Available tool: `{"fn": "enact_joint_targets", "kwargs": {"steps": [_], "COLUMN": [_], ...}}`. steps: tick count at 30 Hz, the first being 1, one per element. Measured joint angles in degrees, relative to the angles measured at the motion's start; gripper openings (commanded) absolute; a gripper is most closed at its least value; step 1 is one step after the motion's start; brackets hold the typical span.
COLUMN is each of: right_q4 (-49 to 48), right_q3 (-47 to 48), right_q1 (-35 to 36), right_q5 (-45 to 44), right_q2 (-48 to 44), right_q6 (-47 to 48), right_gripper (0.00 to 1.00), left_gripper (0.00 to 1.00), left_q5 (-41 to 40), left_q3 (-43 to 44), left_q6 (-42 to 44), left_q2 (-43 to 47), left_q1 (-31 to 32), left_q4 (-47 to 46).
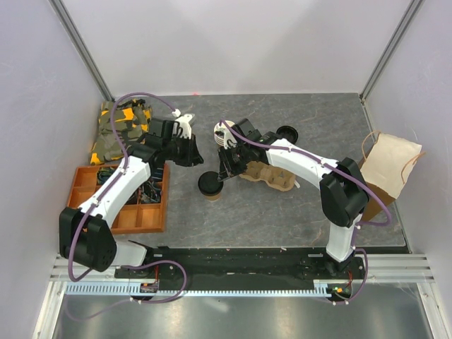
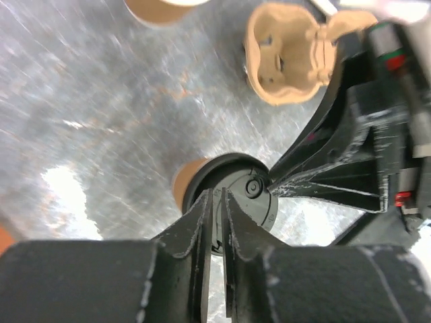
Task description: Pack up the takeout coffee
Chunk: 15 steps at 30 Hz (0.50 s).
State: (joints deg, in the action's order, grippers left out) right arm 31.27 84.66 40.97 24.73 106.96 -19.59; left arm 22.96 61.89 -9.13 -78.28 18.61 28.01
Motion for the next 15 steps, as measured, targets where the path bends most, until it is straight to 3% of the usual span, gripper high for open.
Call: {"fn": "enact_joint_targets", "kwargs": {"steps": [7,15], "right_q4": [-0.26,-0.46], "right_q3": [-0.26,-0.37], "right_q1": [0.0,0.0], "right_q5": [0.31,0.33], "right_q2": [0.0,0.04], "right_q6": [-0.15,-0.15], "right_gripper": [0.25,0.25], "left_gripper": [0.24,0.19], "left_q5": [-1.86,-3.5], "left_q3": [1.46,0.92], "left_q6": [2.93,4.24], "left_q2": [0.72,-3.02], "left_q1": [2.43,4.66], "left_q4": [1.7,2.14]}}
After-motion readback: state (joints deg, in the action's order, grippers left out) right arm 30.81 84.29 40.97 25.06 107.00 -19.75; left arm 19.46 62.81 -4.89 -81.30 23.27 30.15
